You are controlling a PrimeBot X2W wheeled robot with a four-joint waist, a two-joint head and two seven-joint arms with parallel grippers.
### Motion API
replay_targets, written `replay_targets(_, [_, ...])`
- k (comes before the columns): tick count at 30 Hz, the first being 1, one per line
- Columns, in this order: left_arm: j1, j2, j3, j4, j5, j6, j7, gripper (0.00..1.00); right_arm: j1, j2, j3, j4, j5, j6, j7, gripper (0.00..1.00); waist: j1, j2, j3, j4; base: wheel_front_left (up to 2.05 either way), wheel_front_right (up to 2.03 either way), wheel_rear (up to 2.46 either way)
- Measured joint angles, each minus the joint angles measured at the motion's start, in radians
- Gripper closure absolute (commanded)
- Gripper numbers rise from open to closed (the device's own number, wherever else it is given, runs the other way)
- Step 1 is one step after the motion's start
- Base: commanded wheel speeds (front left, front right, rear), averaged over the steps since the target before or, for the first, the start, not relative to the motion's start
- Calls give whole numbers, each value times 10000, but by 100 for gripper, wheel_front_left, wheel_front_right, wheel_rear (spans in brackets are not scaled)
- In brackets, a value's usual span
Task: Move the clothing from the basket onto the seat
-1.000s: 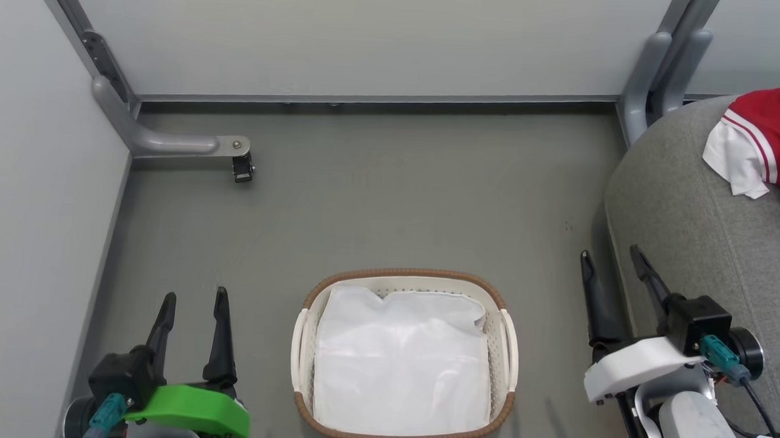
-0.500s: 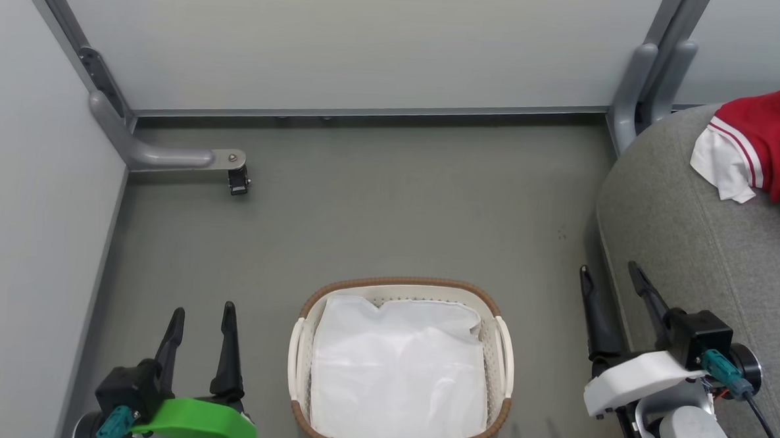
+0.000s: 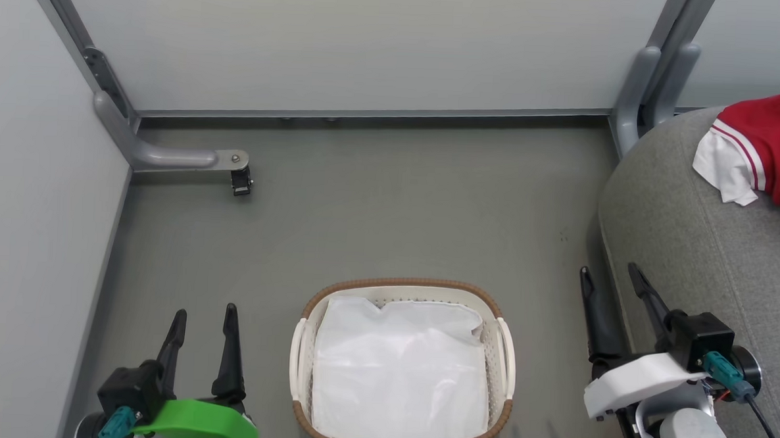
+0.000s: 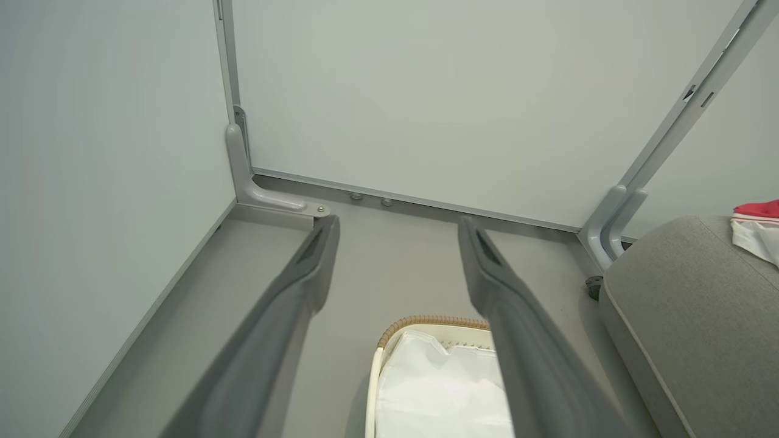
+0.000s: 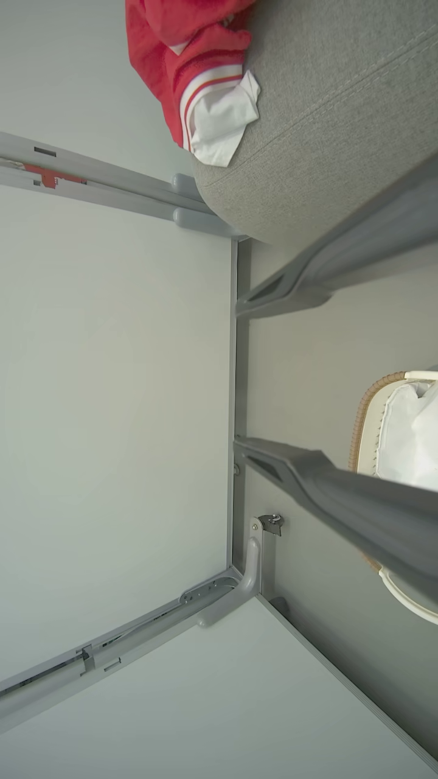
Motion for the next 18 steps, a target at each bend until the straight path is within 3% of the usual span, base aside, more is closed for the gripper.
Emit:
replay_targets(4, [0, 0, 4, -92, -90, -8, 0, 0, 12, 0, -8, 10, 0, 0, 0, 0, 0, 0, -14, -2, 0, 0, 0])
replay_targets(5, [0, 0, 0, -113, -113, -33, 0, 100, 13, 0, -8, 13, 2, 0, 0, 100, 0, 0, -16, -3, 0, 0, 0])
replay_targets(11, [4, -31, -44, 326, -209, -35, 6, 100, 256, 67, 12, 454, 36, 2, 59, 100, 0, 0, -23, -6, 0, 0, 0])
replay_targets(18, [3, -27, 65, 360, -1375, -61, 330, 100, 288, 73, -100, 481, 1323, 0, 395, 100, 0, 0, -63, -49, 0, 0, 0])
